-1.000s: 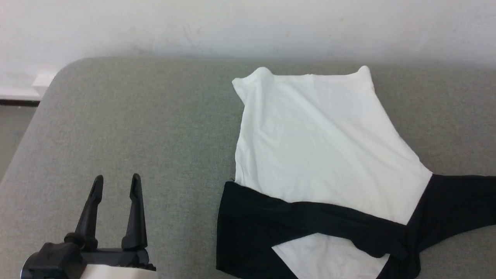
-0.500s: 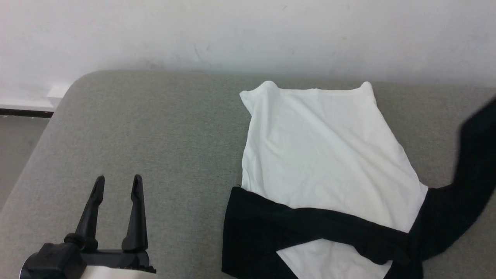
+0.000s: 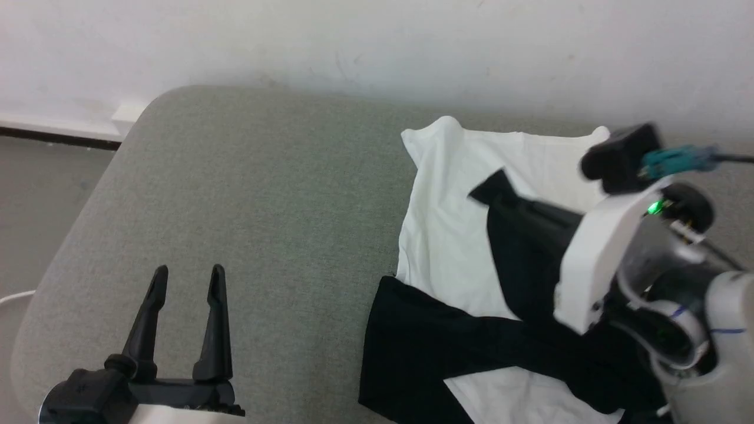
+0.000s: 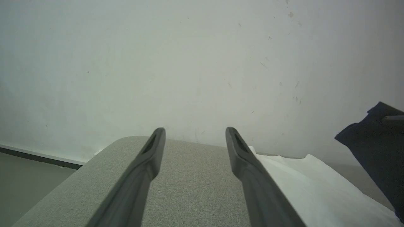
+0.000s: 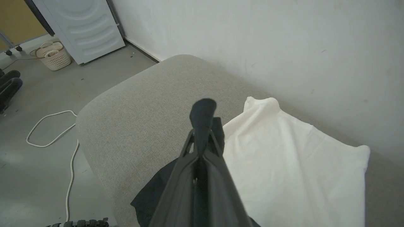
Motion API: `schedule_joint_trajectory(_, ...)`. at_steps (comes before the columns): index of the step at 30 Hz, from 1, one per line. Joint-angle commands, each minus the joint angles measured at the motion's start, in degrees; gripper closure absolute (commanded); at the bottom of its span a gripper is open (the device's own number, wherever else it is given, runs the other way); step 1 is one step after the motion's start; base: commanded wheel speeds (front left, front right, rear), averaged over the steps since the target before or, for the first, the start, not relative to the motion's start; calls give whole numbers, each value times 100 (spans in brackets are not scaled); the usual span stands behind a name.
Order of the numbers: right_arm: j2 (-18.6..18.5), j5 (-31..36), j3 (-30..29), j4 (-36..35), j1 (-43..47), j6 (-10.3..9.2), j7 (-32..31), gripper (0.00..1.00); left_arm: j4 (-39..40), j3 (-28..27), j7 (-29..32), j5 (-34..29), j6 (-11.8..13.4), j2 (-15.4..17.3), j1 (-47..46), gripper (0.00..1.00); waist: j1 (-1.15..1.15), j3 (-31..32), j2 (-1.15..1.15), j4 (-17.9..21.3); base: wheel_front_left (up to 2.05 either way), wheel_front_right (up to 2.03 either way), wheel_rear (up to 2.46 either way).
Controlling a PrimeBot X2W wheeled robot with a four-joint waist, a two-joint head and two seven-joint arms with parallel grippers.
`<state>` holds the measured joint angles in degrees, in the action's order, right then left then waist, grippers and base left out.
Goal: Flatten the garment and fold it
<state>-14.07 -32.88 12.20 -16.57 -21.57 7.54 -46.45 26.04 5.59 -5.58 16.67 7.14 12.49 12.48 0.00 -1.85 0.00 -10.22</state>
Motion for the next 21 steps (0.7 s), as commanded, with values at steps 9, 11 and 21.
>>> schedule_joint_trajectory(9, -367, 158, 1371, 1479, 428, -5, 605, 100, -174, 199, -161, 36, -7, -143, -283, 0, 0, -387, 0, -442, 0, 0, 0)
schedule_joint_trajectory(11, -378, 252, 1588, 1884, 419, -5, 957, 100, -252, 262, -197, 44, -34, -175, -351, 0, 0, -427, 0, -543, 0, 0, 0)
schedule_joint_trajectory(21, 150, 727, 2137, 4106, -46, -5, 2225, 100, -465, 393, -259, 49, -91, -202, -576, 0, 0, -581, 0, -845, 0, 0, 0)
